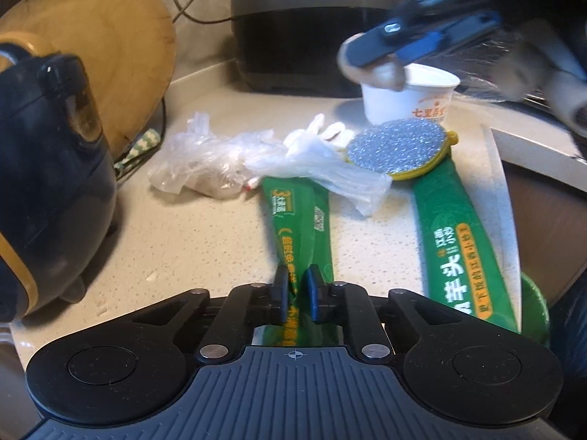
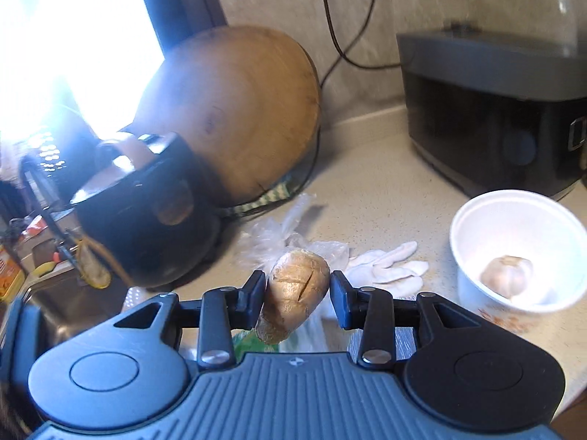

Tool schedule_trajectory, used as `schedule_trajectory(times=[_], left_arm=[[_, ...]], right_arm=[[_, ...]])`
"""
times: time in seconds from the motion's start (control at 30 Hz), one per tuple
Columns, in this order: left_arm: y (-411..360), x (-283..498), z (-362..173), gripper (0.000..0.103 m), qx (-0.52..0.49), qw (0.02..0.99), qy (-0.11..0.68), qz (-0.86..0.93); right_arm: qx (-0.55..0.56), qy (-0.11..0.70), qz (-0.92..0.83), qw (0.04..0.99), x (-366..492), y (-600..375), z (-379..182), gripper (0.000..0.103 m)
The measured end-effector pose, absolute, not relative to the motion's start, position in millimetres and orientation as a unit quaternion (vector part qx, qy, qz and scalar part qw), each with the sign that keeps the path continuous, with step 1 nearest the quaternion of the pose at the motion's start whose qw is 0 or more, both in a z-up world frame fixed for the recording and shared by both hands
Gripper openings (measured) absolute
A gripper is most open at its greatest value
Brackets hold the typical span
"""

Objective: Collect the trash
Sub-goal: 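Carry the brown peel and green wrapper down into the green trash bin and release both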

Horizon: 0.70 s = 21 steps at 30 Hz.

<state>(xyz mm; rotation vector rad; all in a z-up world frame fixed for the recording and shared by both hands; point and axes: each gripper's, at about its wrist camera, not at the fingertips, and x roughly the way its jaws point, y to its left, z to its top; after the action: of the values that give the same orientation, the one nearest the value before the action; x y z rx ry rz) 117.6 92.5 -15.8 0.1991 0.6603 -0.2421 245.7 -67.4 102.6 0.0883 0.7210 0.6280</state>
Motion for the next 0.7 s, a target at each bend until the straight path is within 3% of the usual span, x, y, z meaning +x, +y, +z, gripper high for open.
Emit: schedule_trajectory(times=[0.4, 0.7], left_arm=[[63.6, 79.7, 27.0, 0.010, 0.114, 0.954, 0.255, -0.107], [-33.0, 50.9, 50.7, 0.010, 0.142, 0.950, 0.187, -0.208]], right_arm=[[0.068, 0.300, 0.280, 0.910, 168.2, -136.2, 119.1, 0.038], [0.085, 0.280, 0.170, 0.941, 107.3, -236.0, 80.8, 0.038]])
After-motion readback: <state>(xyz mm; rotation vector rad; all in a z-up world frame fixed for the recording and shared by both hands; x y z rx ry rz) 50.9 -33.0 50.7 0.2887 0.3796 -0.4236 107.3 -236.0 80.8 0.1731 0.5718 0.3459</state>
